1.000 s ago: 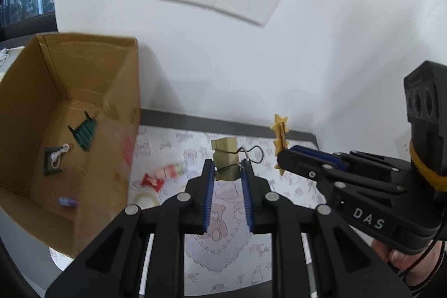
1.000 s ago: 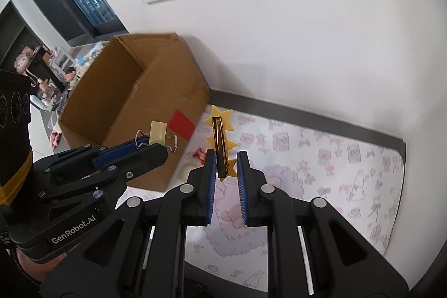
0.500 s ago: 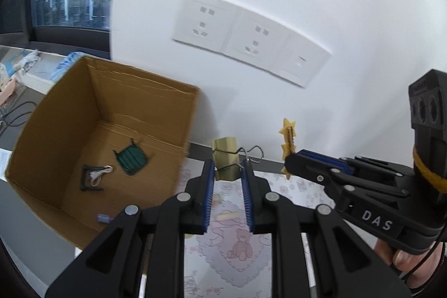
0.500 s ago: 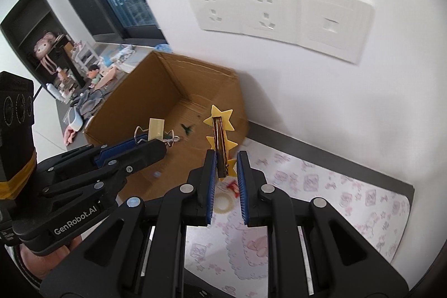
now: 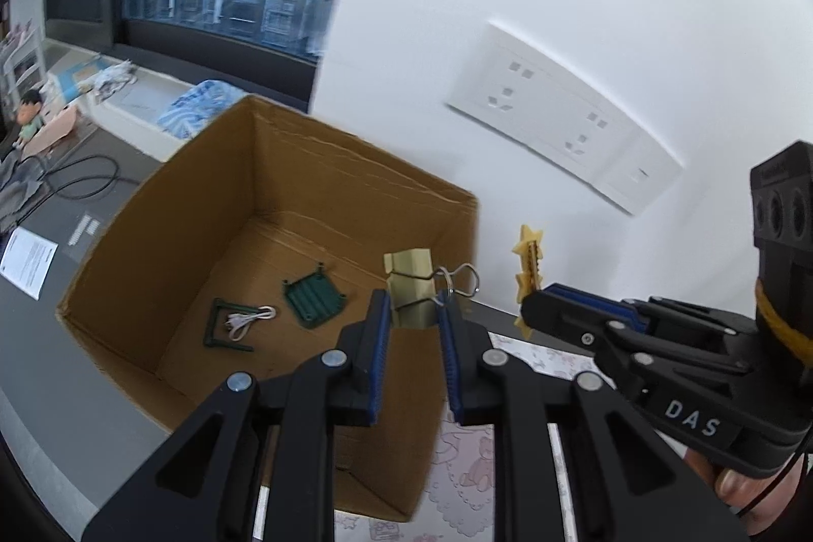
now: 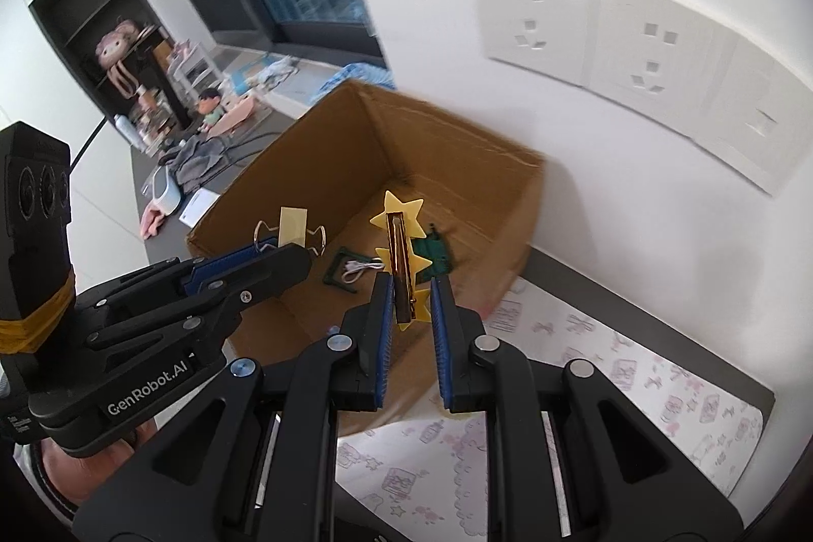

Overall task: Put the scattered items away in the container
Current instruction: 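Carry the star clip and binder clip into the box and open both grippers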

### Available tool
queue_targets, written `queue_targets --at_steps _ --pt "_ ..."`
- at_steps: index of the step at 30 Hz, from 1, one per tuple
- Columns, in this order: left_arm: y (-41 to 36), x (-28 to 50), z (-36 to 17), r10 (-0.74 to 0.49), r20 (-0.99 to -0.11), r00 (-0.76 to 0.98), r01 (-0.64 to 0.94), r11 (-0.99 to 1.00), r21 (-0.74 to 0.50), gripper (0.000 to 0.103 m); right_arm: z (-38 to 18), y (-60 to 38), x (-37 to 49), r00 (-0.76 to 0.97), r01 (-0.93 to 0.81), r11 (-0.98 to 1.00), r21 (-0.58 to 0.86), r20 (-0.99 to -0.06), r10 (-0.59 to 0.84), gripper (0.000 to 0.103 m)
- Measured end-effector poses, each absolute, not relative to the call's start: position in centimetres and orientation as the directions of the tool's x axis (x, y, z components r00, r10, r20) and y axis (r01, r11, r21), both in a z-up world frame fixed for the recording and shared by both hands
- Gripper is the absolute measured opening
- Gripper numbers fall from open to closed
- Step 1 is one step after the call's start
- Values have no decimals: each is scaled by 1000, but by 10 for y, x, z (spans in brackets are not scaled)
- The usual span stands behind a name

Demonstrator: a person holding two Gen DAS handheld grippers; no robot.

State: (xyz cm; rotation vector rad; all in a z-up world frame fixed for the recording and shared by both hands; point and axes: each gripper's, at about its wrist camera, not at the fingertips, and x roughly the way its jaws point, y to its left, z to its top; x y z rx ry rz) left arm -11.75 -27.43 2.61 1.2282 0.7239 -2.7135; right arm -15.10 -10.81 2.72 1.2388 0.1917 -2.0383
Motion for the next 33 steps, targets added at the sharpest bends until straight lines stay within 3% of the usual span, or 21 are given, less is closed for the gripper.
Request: queue_targets --at_steps 17,33 --pt "-330 -110 -19 101 -785 -611 373 -839 -397 19 -19 -179 -156 -157 691 -678 249 -864 -478 15" --pt "-339 -119 -50 124 -828 -547 425 -811 -402 19 -43 -188 -164 -124 672 -696 254 -887 -444 16"
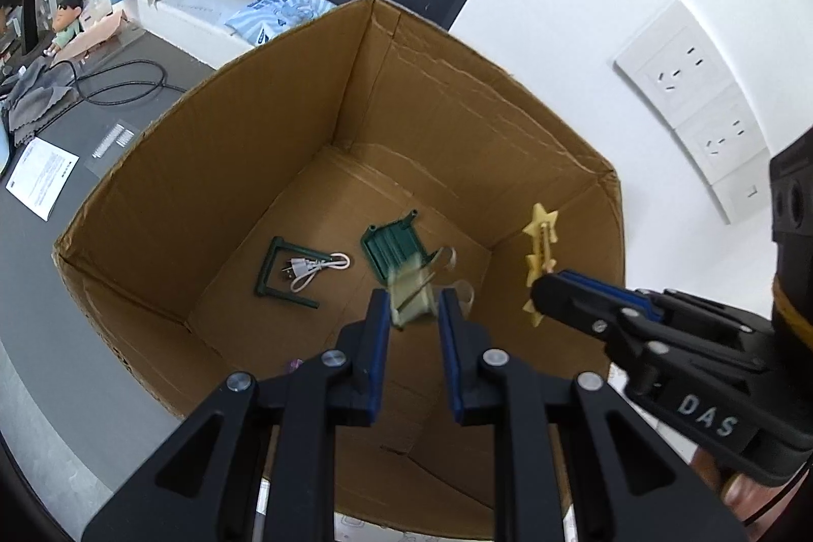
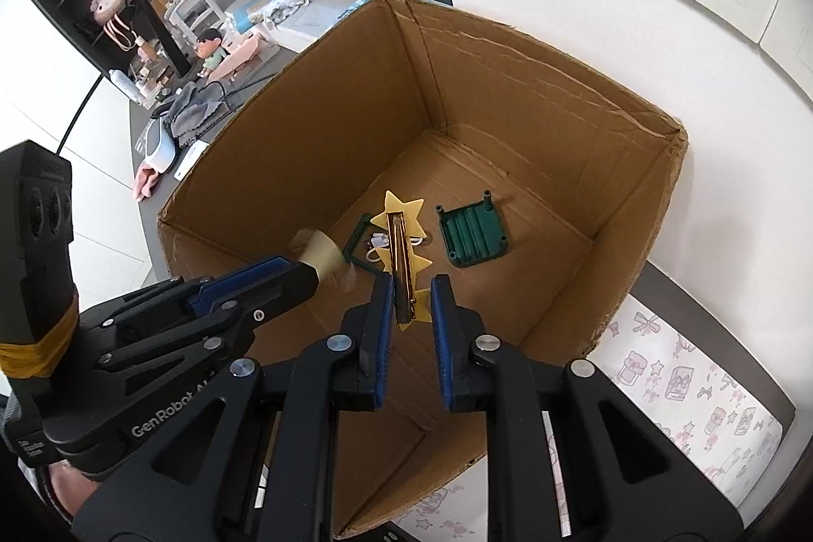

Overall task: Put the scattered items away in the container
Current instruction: 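Carry the star clip and binder clip into the box and open both grippers, then move both grippers back toward the bottle and ring on the sheet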

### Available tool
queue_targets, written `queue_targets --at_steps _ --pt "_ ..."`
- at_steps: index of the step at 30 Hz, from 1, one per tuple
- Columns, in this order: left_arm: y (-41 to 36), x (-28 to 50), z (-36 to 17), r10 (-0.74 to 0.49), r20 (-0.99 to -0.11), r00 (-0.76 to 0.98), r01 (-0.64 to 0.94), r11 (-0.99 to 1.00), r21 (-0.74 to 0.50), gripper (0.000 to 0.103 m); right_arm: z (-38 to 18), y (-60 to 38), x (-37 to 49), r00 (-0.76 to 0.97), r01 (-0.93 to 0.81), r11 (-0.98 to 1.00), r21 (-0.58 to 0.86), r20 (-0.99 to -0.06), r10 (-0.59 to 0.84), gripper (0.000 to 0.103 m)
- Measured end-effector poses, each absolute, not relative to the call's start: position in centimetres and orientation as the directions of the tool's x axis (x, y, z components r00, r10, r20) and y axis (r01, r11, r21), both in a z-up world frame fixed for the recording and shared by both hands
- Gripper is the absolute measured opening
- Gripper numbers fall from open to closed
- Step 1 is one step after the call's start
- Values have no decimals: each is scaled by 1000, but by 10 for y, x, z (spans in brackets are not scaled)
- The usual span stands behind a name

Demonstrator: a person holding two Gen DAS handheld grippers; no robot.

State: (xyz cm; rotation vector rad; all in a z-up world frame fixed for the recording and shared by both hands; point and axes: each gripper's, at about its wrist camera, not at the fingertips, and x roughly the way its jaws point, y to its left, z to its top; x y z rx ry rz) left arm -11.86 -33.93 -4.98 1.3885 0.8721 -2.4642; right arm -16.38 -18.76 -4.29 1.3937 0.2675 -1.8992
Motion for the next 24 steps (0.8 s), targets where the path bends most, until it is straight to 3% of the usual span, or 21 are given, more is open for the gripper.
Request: queue_targets --at_steps 5,7,9,11,13,15,17,21,24 --pt "-340 -118 -53 129 -832 -539 447 -794 -412 20 -40 -183 -166 -143 673 -699 242 -885 -444 18" --pt "-340 -117 -53 128 -833 -538 453 -790 -414 20 -38 -181 -166 -151 672 -702 237 -884 -443 29" --pt "-341 -117 -53 128 -834 -536 460 -785 -416 20 -35 -177 -166 -165 668 -707 234 -880 -446 48" --pt "-341 -117 -53 133 -836 -533 466 -778 -420 20 -30 -172 -165 -180 667 -707 237 -869 -461 58" --pt "-340 -116 -52 134 -835 -534 469 -775 -424 29 -27 -168 -164 -186 672 -701 237 -862 -471 67" --pt "-339 -114 -49 137 -825 -548 463 -772 -436 51 -24 -163 -164 -196 669 -704 238 -858 -476 81" --pt "-338 -111 -43 123 -817 -564 467 -768 -439 64 -20 -156 -163 -203 665 -705 246 -848 -489 85" --pt "-333 -109 -31 120 -801 -587 458 -767 -450 73 -9 -136 -164 -221 645 -710 282 -821 -527 103" --pt "-325 -107 -22 134 -778 -614 430 -770 -471 82 -3 -117 -165 -213 634 -704 321 -802 -558 103"
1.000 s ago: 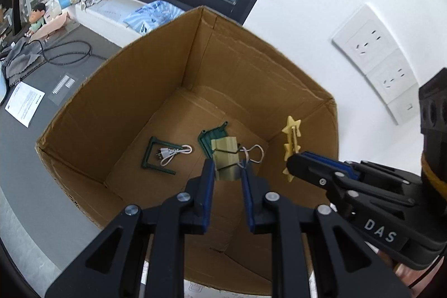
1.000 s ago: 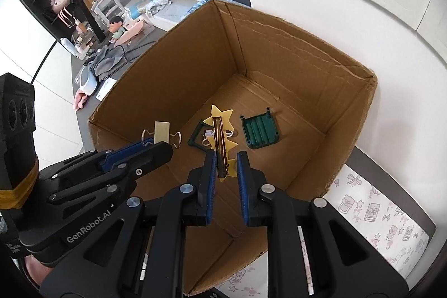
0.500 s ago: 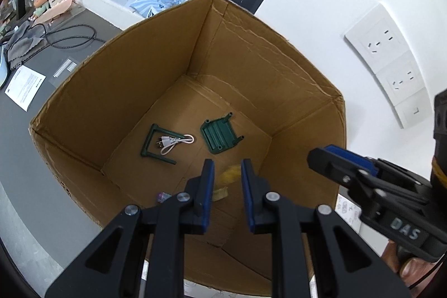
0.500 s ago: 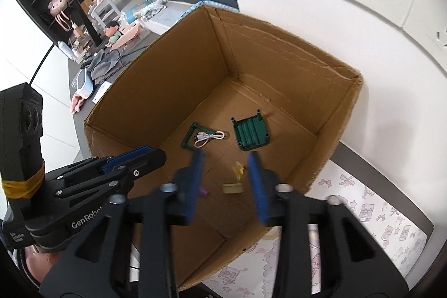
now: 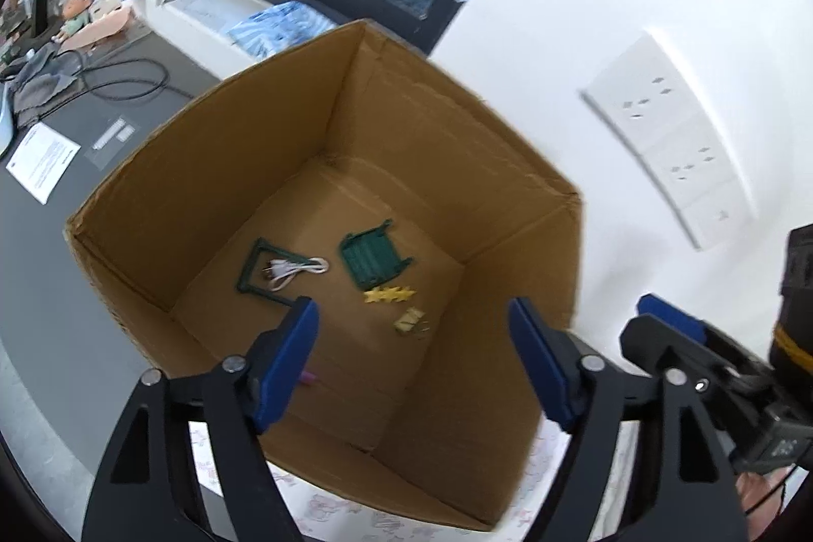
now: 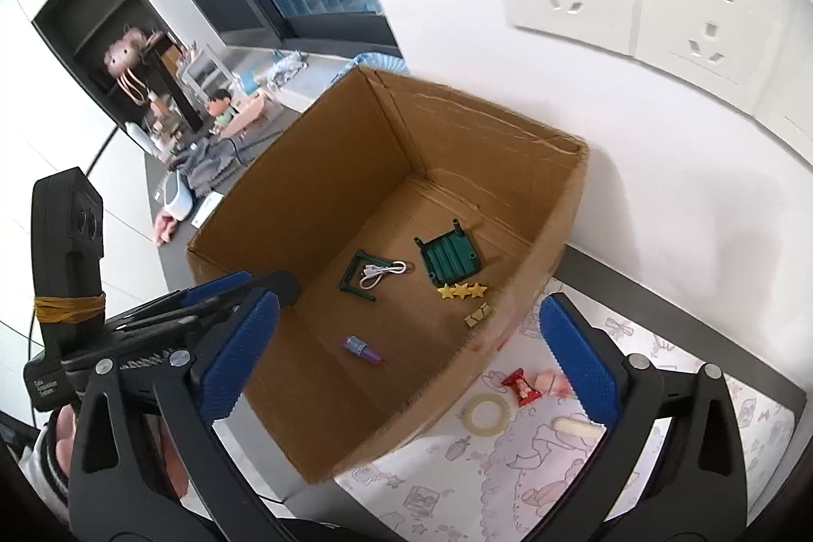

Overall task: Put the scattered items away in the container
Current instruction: 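Move both grippers back toward the bottle and ring on the sheet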

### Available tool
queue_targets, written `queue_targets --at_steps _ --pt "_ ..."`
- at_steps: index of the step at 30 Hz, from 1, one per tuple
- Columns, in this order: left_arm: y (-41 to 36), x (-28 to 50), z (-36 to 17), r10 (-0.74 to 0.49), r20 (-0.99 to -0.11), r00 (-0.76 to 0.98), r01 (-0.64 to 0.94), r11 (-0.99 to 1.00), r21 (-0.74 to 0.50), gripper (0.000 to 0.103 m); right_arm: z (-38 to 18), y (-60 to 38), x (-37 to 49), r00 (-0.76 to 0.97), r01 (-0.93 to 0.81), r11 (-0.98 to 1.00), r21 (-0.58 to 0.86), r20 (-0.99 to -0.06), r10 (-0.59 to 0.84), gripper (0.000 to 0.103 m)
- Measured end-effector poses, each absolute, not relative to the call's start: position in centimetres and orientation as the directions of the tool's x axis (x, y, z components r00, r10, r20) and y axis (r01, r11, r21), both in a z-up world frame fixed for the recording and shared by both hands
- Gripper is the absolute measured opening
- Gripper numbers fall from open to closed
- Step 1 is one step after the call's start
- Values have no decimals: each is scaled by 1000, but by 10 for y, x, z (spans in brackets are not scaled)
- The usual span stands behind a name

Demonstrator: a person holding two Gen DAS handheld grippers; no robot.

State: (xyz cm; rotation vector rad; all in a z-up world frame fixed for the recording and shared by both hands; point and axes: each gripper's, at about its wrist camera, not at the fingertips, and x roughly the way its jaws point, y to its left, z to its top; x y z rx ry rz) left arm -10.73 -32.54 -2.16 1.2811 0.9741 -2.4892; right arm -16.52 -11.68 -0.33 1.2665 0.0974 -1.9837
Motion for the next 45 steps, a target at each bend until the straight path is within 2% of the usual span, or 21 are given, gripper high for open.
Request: queue_targets --at_steps 4,9,19,31,45 --pt "-311 -109 -9 132 -763 -632 414 -774 -478 85 4 -89 -166 -243 602 -725 335 -788 -566 103" --pt "-282 -116 8 94 -773 -627 373 -835 -404 85 12 -53 -168 -283 556 -753 352 -772 -570 103" --pt "-211 -132 23 143 -782 -606 271 -888 -372 89 13 27 -166 -323 459 -793 400 -757 -568 103" --pt "-108 -143 7 206 -806 -554 157 -925 -345 89 1 116 -163 -376 345 -834 431 -750 -544 103" --pt "-62 -122 -40 107 -852 -512 252 -930 -268 89 -30 135 -162 -293 416 -823 386 -800 -524 103"
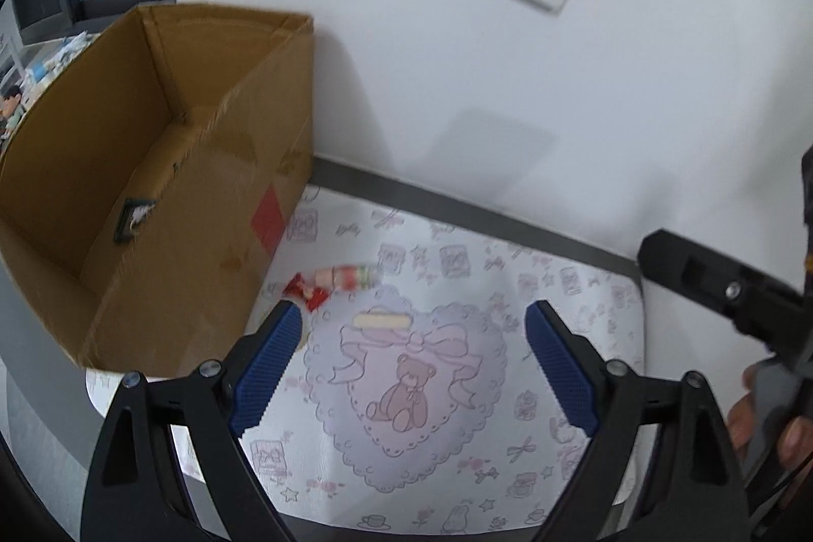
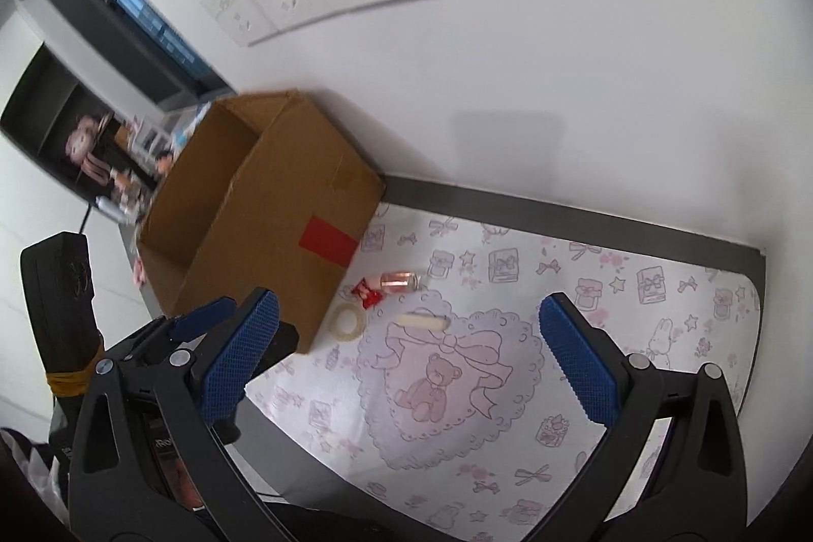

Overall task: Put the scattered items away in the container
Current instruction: 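Move both grippers back toward the bottle and ring on the sheet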

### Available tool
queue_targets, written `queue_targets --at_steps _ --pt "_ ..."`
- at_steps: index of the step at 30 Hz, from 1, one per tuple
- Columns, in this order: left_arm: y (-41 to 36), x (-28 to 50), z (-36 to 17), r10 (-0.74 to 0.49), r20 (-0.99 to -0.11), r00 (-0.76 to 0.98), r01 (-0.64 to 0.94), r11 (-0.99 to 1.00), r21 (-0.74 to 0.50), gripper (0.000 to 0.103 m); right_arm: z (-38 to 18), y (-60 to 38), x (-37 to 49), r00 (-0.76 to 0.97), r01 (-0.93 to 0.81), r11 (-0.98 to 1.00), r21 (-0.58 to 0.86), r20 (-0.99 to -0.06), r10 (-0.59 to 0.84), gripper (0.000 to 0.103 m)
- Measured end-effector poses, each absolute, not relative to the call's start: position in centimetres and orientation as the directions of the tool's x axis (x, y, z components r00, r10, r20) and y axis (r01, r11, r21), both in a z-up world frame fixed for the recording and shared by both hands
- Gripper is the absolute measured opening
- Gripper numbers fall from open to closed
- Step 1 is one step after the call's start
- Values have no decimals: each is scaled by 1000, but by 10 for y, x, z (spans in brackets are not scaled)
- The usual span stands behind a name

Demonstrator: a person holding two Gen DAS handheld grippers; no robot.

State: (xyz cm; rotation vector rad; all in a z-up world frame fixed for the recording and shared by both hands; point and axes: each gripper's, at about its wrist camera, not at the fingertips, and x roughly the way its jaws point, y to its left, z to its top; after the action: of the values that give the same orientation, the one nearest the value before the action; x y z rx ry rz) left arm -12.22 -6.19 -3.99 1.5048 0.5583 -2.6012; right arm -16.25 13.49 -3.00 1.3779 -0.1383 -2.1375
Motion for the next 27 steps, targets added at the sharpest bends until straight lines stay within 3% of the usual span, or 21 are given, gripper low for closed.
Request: queue_targets --at_steps 11,16,22,24,27 --pt "-67 -113 -116 3 -884 -468 345 -920 -185 87 -99 103 -175 -177 574 -754 320 -850 -496 103" --pt "-65 -120 -160 -23 -903 -429 397 -903 -165 65 -131 77 -184 -129 625 -726 288 -879 -459 99" --pt "-67 -118 -193 -59 -906 -419 450 -880 -150 52 -166 50 -197 -50 694 -652 305 -883 -466 84" --pt "-68 -118 -199 -70 -908 -414 454 -880 -139 37 -179 40 -202 -22 726 -620 298 -890 -454 73" --pt "-74 -121 -207 -105 -907 -408 476 -872 -113 34 -193 27 -208 13 754 -584 299 -896 -443 70"
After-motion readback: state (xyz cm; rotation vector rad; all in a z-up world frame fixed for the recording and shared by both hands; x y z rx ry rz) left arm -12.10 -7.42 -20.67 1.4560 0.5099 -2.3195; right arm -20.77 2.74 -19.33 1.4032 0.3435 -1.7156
